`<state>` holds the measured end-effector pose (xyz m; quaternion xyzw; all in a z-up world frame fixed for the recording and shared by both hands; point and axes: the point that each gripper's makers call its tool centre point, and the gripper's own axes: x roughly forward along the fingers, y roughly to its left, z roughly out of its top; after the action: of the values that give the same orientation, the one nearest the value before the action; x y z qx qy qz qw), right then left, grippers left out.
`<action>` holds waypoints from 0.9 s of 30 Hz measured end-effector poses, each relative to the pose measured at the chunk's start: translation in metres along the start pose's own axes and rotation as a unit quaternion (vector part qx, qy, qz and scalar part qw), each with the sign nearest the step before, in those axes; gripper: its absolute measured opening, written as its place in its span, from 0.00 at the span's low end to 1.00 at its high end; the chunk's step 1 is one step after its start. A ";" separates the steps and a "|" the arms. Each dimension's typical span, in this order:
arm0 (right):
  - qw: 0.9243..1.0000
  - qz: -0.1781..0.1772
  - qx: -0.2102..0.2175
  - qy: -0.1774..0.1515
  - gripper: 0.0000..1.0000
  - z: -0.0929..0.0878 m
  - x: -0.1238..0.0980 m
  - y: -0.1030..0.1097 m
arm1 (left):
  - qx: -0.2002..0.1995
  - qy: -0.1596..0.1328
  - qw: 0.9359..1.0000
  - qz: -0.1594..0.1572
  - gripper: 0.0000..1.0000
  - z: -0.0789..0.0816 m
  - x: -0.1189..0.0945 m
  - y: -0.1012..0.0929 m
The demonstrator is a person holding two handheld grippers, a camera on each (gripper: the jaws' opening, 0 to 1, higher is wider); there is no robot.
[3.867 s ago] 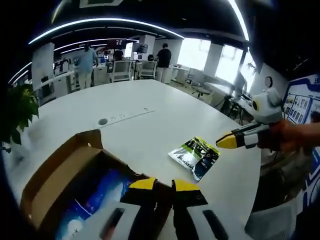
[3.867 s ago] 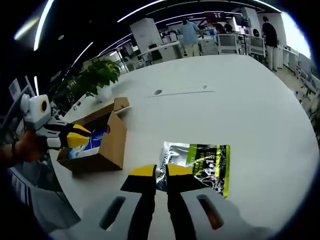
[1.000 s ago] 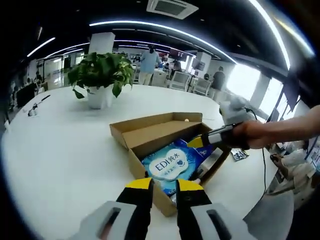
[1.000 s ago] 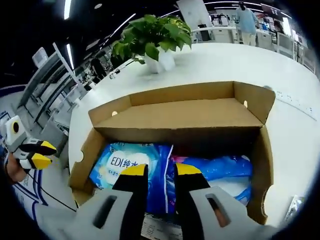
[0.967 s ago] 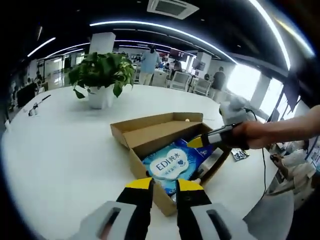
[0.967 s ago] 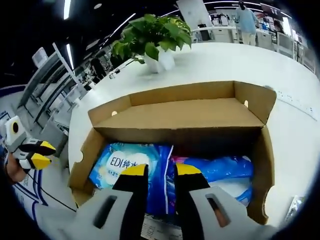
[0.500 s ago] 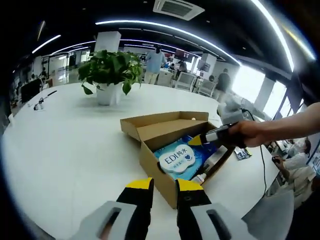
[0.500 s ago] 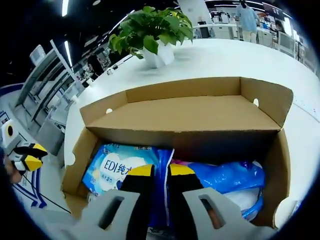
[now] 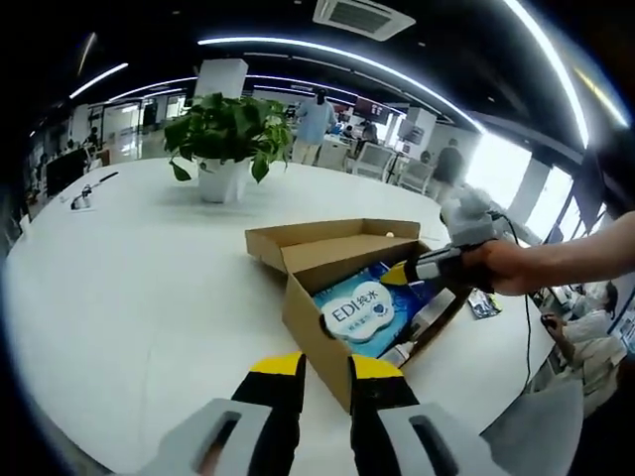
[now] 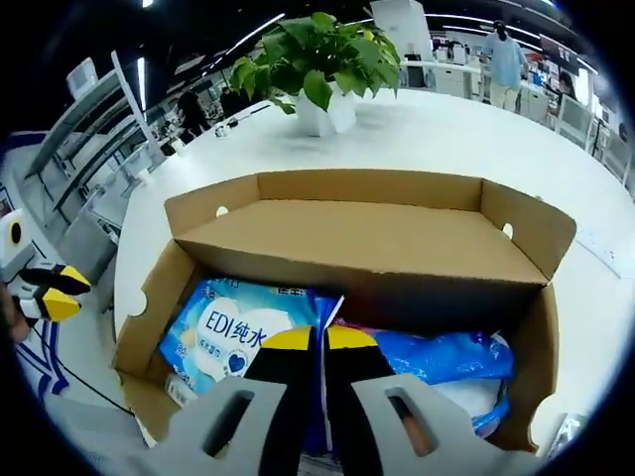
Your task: Operate the shoe box by opening the lid, removing the specified soft item, and placing it in the target area until the item is outside and the box remains undamaged.
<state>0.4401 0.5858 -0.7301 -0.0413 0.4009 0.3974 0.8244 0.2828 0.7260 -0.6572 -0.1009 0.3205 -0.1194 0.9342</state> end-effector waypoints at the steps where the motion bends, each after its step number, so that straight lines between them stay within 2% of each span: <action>1: 1.000 0.000 -0.004 -0.003 0.01 0.002 -0.001 0.000 | 0.000 0.000 1.000 -0.002 0.17 0.000 0.001 -0.003; 5: 1.000 0.005 -0.009 -0.014 0.00 0.006 -0.009 0.007 | 0.000 -0.002 1.000 -0.009 0.17 0.004 0.004 -0.013; 8: 1.000 0.011 0.022 -0.020 0.00 0.006 -0.015 0.013 | 0.003 -0.003 1.000 -0.013 0.17 0.007 0.006 -0.018; 12: 1.000 0.009 0.011 -0.017 0.00 0.005 -0.019 0.013 | 0.008 -0.005 1.000 -0.020 0.17 0.012 0.010 -0.026; 15: 0.999 0.017 0.029 -0.019 0.00 0.004 -0.023 0.012 | 0.010 -0.006 1.000 -0.024 0.17 0.016 0.013 -0.031; 17: 0.998 0.018 0.056 -0.026 0.00 0.003 -0.032 0.015 | 0.011 -0.007 1.000 -0.028 0.17 0.018 0.015 -0.034; 23: 0.998 0.018 0.057 -0.036 0.00 -0.001 -0.060 0.024 | 0.017 -0.004 0.999 -0.037 0.17 0.020 0.021 -0.041; 25: 0.996 0.021 0.080 -0.045 0.00 0.001 -0.066 0.024 | 0.018 -0.002 0.999 -0.040 0.17 0.020 0.024 -0.042; 27: 0.995 0.018 0.084 -0.046 0.00 0.000 -0.071 0.023 | 0.022 0.003 0.999 -0.045 0.17 0.019 0.027 -0.045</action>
<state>0.3984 0.5573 -0.6757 0.0534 0.3948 0.3787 0.8354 0.3088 0.6777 -0.6460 -0.0945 0.3154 -0.1686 0.9291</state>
